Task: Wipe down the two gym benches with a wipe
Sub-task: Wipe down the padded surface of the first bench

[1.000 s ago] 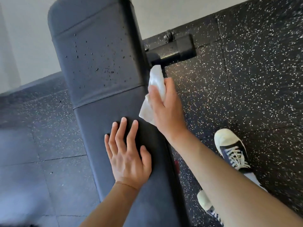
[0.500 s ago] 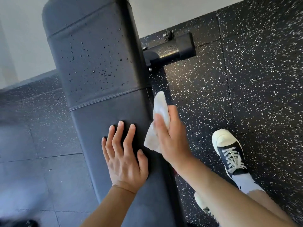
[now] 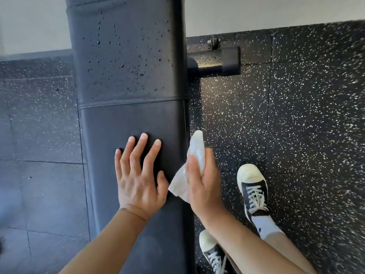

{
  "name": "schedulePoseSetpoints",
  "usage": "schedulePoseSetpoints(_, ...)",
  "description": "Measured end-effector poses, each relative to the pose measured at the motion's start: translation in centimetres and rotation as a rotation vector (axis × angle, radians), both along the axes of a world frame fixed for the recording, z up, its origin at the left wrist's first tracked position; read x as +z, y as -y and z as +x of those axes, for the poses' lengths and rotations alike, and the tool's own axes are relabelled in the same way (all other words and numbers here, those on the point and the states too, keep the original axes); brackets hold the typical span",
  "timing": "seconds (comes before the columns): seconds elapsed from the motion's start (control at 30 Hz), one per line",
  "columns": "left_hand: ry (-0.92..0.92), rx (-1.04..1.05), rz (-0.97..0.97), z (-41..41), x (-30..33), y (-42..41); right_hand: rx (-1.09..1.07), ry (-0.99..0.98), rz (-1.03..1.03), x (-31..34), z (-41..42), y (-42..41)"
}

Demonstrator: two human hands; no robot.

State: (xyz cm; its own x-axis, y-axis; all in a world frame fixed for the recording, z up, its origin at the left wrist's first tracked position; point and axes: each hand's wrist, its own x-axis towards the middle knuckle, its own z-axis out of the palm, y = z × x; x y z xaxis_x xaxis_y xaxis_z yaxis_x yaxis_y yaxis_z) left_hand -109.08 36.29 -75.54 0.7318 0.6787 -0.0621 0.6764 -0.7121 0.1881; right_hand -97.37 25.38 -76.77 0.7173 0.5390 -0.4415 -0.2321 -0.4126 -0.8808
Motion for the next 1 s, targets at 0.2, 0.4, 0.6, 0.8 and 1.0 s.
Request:
schedulePoseSetpoints(0.2,0.008,-0.002,0.011,-0.1,0.0,0.1,-0.091,0.052,-0.028,-0.8,6.1,-7.5)
schedulePoseSetpoints(0.4,0.029,0.006,-0.014,0.1,0.1,-0.1,-0.116,0.103,-0.02,-1.0,6.0,-7.7)
schedulePoseSetpoints(0.6,0.061,0.008,-0.012,-0.1,0.2,0.5,-0.119,0.115,-0.001,-0.6,-2.8,1.0)
schedulePoseSetpoints(0.8,0.045,0.088,-0.086,-8.2,1.2,8.5,-0.059,0.053,-0.023,-0.3,-3.2,2.3)
schedulePoseSetpoints(1.0,-0.049,0.006,-0.085,-20.5,1.2,14.9,-0.108,0.021,-0.032,-0.7,1.4,-2.7)
